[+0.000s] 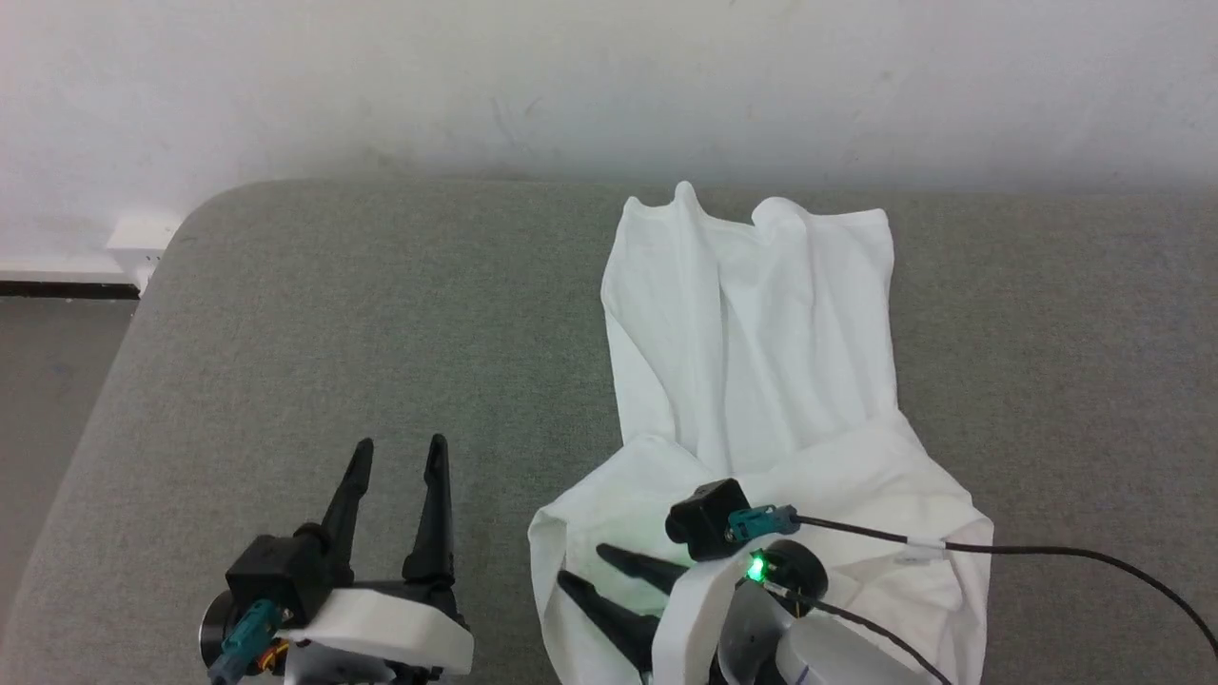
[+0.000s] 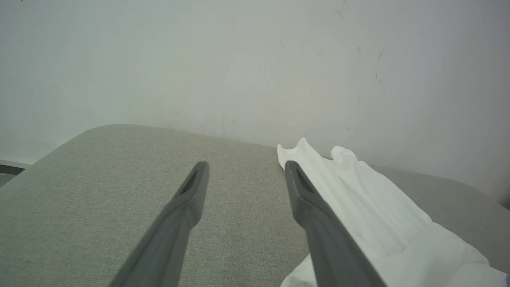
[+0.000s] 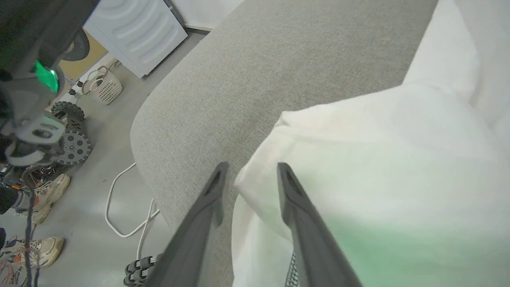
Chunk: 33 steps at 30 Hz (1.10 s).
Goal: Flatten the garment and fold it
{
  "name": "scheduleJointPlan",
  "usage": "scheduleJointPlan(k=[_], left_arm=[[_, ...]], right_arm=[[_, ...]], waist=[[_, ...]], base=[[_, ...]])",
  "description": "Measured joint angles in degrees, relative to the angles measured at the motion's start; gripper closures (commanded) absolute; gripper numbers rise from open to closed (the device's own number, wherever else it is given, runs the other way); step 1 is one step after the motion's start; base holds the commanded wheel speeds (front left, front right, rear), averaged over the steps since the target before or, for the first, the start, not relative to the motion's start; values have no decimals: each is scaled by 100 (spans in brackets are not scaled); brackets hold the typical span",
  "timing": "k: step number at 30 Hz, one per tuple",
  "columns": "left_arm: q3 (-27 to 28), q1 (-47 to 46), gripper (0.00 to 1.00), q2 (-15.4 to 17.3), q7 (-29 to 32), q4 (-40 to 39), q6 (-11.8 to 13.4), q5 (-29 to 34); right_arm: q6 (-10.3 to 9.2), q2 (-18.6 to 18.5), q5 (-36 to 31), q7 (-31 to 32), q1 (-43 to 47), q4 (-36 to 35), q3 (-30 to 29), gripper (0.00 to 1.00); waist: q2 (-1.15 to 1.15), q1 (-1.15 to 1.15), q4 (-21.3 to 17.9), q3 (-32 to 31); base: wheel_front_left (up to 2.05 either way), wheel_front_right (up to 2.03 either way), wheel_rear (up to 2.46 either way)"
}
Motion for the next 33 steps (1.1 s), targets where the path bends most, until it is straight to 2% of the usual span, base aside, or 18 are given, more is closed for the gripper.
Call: scheduleJointPlan(k=[6, 9, 12, 15, 22, 28, 33], left_arm=[[85, 31, 0, 33, -48, 97, 52, -26], [162, 114, 0, 88, -41, 100, 116, -43], [243, 197, 0, 153, 11, 90, 182, -45], [339, 246, 0, 198, 57, 43, 288, -45], [571, 272, 0, 358, 156, -23, 463, -63], [679, 201, 0, 503, 339, -84, 532, -76], [616, -507, 0, 672, 612, -87, 446, -90]], right_arm=[[0, 1, -315, -989, -158, -194, 33, 0], [0, -101, -625, -1280, -118, -396, -372, 0], [0, -247, -1038, -1377, 107, -569, -1063, 0], [0, -331, -1446, -1372, 466, -851, -1840, 0], [0, -331, -2294, -814, 1264, -1884, -3551, 0], [0, -194, -2650, -272, 1682, -2971, -4302, 0], [0, -105, -2782, -89, 1697, -3602, -4575, 0]], waist=[[0, 0, -54, -143], [0, -1, -126, -221], [0, 0, -225, -280], [0, -1, -330, -320], [0, -1, -583, -310], [0, -1, -761, -117], [0, 0, -890, 231]], base=[[0, 0, 0], [0, 0, 0], [0, 0, 0], [0, 0, 0], [0, 0, 0], [0, 0, 0], [0, 0, 0]])
